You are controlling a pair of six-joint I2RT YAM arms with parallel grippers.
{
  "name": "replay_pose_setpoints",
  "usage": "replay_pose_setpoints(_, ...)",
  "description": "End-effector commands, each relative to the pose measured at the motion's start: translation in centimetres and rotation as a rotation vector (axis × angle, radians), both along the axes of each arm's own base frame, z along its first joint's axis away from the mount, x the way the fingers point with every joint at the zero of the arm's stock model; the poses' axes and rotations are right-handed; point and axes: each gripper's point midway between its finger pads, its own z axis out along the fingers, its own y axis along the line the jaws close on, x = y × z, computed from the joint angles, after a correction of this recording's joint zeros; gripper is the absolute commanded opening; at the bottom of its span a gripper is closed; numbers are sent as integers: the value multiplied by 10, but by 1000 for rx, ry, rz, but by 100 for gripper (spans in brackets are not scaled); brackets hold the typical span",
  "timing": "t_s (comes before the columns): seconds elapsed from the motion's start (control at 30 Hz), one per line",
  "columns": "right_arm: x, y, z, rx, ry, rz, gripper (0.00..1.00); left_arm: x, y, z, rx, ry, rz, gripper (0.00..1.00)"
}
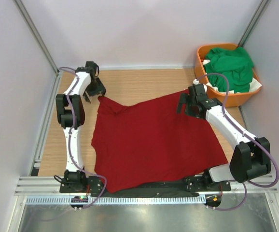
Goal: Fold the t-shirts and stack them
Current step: Flatten the tshirt out
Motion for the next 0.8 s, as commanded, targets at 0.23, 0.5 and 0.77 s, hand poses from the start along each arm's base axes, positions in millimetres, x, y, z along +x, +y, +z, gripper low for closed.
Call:
replay_pose_setpoints(0.23,11,35,13,87,-67,64,100,-115,-55,84,-59,-189,-99,79)
replay_pose_setpoints(0.5,0,41,4,77,-58,81,100,-133,-113,27,-146,-105,-169,76)
replay_pose_setpoints(0.77,-11,30,-2,29,-49,88,100,-118,-135,11,-123,-109,-204,71)
